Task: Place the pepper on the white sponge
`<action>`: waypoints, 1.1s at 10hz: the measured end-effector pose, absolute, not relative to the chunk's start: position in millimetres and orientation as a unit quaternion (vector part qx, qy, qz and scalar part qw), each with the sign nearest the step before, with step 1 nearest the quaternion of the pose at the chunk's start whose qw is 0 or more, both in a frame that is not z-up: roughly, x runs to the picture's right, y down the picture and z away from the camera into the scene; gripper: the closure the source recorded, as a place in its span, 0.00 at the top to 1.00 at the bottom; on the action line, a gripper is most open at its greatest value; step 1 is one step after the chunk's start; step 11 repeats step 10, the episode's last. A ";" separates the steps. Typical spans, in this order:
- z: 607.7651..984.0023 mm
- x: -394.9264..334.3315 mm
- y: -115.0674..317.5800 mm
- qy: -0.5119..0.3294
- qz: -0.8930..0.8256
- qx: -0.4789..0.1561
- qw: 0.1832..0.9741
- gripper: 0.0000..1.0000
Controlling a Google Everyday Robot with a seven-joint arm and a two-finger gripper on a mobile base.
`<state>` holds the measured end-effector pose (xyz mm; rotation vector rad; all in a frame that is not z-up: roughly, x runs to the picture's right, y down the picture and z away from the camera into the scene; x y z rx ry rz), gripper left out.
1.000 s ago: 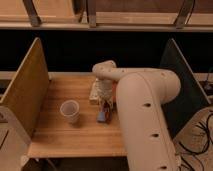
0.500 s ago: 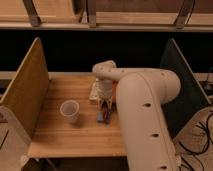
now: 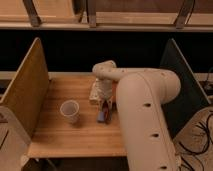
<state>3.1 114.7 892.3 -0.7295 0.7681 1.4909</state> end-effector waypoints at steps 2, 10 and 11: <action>892.6 3.1 115.4 0.333 0.646 -0.316 0.610 0.33; 892.7 3.1 115.5 0.333 0.646 -0.316 0.610 0.80; 892.7 3.1 115.5 0.333 0.646 -0.316 0.610 0.80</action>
